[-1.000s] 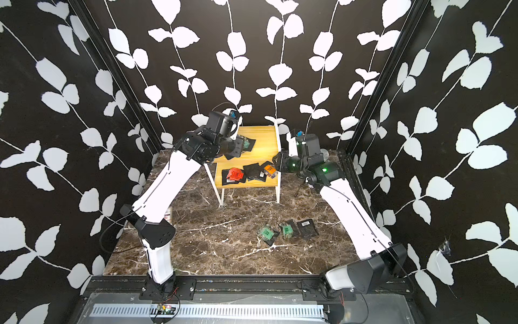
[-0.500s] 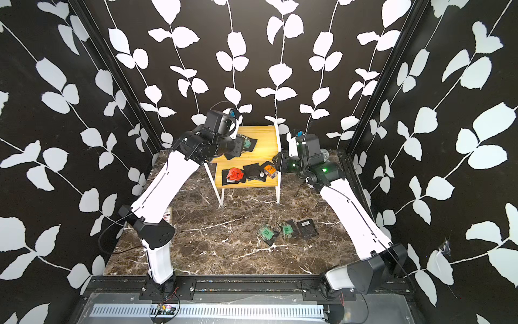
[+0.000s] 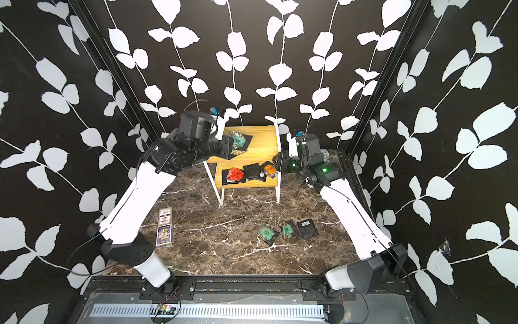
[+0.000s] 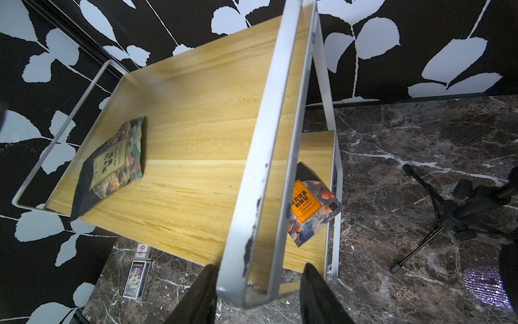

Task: Remove the tea bags from the shelf
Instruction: Pick up the tea bag from the shelf, then place the tea bag at the center of the board.

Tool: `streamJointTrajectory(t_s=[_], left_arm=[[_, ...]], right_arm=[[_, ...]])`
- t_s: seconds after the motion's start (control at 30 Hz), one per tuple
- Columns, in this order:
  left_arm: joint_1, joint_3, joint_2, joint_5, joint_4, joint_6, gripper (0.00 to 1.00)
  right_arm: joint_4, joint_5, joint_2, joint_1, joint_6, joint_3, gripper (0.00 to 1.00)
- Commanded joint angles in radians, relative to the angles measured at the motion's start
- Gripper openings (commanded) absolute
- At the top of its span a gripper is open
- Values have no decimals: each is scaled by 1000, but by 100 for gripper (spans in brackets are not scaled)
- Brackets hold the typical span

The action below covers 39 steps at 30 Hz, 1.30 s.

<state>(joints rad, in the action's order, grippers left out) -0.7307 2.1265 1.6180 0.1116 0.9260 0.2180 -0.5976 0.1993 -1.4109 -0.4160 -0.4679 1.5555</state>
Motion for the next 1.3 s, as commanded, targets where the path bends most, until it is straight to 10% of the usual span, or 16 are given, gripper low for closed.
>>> streamJointTrajectory(t_s=[0.0, 0.63, 1.27], left_arm=[[-30, -125, -102, -18, -66, 11, 0], [-163, -1050, -520, -27, -449, 84, 0], [-176, -1440, -429, -38, -670, 157, 0]], right_arm=[[9, -31, 5, 11, 5, -21, 48], [24, -43, 19, 13, 11, -43, 48], [20, -45, 1, 14, 18, -30, 48]])
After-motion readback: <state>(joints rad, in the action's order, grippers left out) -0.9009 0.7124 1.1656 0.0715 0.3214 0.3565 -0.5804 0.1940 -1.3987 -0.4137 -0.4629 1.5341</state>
